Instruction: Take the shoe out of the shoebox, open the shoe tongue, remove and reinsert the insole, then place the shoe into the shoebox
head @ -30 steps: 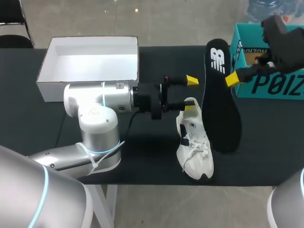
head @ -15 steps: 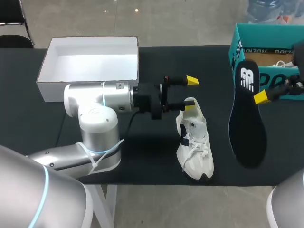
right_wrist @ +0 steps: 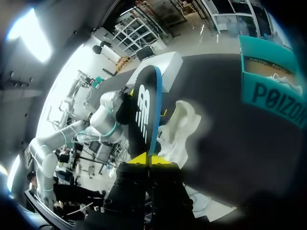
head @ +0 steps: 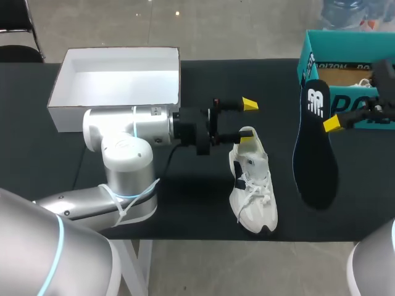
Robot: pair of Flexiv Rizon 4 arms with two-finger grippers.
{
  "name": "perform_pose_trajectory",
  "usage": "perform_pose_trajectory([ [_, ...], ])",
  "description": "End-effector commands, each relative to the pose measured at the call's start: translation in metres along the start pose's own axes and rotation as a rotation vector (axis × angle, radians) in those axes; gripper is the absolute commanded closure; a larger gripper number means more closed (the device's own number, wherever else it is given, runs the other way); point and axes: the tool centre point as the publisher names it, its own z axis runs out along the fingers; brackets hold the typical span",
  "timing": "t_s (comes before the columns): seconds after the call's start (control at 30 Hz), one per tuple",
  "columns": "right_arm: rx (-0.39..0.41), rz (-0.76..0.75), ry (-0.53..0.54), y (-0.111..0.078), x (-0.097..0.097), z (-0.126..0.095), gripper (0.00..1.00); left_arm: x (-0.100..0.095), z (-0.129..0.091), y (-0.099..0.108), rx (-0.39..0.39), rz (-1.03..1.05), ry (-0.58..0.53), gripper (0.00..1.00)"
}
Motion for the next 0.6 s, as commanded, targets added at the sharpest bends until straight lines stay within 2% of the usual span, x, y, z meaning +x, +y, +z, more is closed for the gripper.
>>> perform_pose_trajectory([
  [0.03,0.067,0.002,0.012,0.026,-0.013,0.009,1.0,0.001,0.001,-0.001,-0.004,0.003,-0.003,0.0],
  [0.27,0.063,0.006,0.012,0.044,-0.034,0.007,1.0,0.001,0.001,-0.001,-0.004,0.003,-0.003,0.0],
  [0.43,0.094,0.021,0.011,0.059,-0.05,0.012,1.0,0.001,0.001,-0.001,-0.004,0.003,-0.003,0.0],
  [0.6,0.132,0.015,0.021,0.077,-0.055,0.022,1.0,0.001,0.001,-0.001,-0.004,0.003,-0.003,0.0],
])
